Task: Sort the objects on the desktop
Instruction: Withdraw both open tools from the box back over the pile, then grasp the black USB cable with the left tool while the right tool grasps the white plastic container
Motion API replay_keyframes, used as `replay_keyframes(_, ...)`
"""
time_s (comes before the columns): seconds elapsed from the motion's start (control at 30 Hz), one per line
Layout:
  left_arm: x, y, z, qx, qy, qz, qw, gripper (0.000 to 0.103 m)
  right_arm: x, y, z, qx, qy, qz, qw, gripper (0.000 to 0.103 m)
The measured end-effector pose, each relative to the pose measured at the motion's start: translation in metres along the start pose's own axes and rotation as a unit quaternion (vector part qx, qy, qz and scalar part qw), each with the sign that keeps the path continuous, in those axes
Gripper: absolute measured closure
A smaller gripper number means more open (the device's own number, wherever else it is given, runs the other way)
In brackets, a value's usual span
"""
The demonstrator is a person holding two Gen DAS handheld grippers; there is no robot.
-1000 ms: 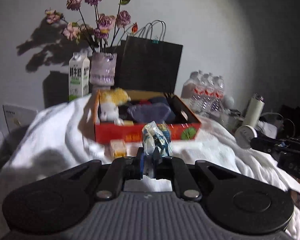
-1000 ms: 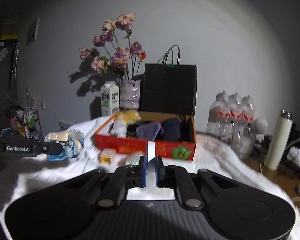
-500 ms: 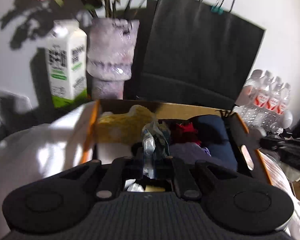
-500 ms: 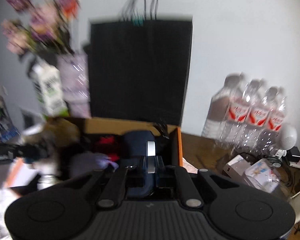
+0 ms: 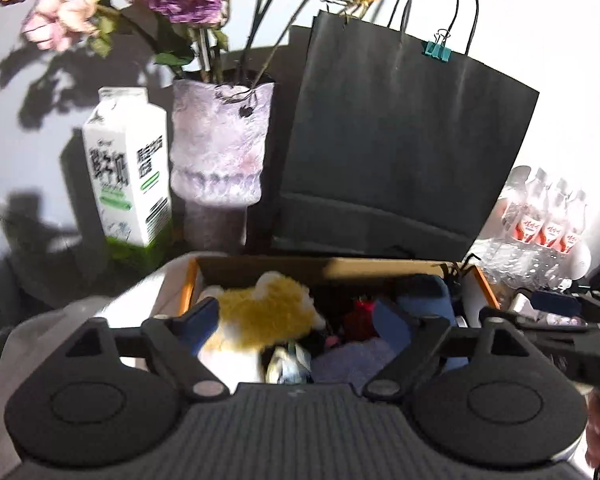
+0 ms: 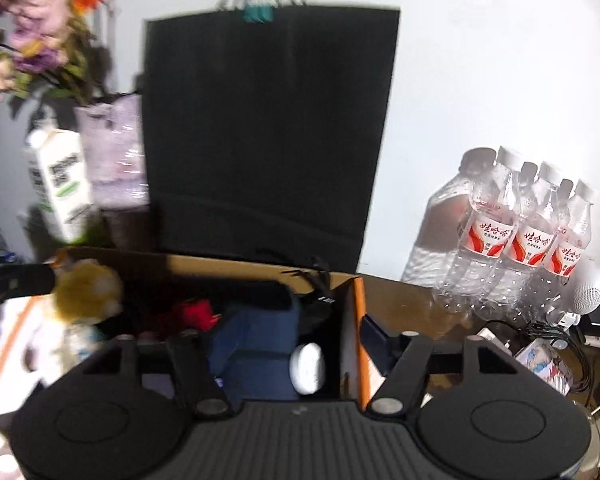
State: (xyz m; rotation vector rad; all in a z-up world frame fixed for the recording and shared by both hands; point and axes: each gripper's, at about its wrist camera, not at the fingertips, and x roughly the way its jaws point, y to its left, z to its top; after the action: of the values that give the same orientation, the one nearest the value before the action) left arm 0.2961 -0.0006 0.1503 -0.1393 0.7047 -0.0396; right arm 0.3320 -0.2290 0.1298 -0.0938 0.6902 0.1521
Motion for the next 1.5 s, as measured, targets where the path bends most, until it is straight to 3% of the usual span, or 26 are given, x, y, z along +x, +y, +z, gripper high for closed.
replay_keyframes(0.17,-0.029,-0.003,-0.020,-0.007,0.015,0.104,0.9945,0.006,-0.044,0.011,-0.023,-0.008,-0.011,0.007,1.000,0.023)
replay_keyframes(0.23,-0.046,-0.003,-0.035,-0.009,0.016,0.119,0.9927,0.006,-0.059,0.015,-0.039,-0.001,-0.001,0.006,1.000,0.023)
replay_keyframes(0.4,-0.094,-0.003,-0.084,0.027,-0.003,0.113,0.9932,0.004,-0.107,0.027,-0.088,-0.006,-0.021,0.010,1.000,0.019)
replay_keyframes(0.53,-0.124,-0.004,-0.121,0.042,-0.013,0.084,0.9955,0.001,-0.138,0.033,-0.128,0.001,-0.041,0.016,0.999,0.015)
replay_keyframes(0.83,-0.165,-0.017,-0.182,0.092,-0.044,0.075,0.9919,0.000,-0.173,0.041,-0.195,0.033,-0.048,0.043,0.997,0.014)
replay_keyframes(1.07,-0.187,-0.018,-0.235,0.149,-0.056,0.065,0.9850,0.000,-0.194,0.055,-0.254,0.010,-0.047,0.048,0.998,0.013)
replay_keyframes(1.17,-0.198,-0.012,-0.262,0.134,-0.063,0.050,0.9877,0.000,-0.203,0.059,-0.282,0.013,-0.040,0.049,0.998,0.013)
replay_keyframes(1.33,-0.202,0.001,-0.302,0.081,-0.030,0.016,0.9961,0.000,-0.216,0.069,-0.317,0.006,-0.035,0.051,0.998,0.013)
replay_keyframes(1.5,-0.200,0.003,-0.315,0.063,-0.022,-0.003,0.9977,0.000,-0.230,0.072,-0.336,-0.007,-0.059,0.039,0.997,0.012)
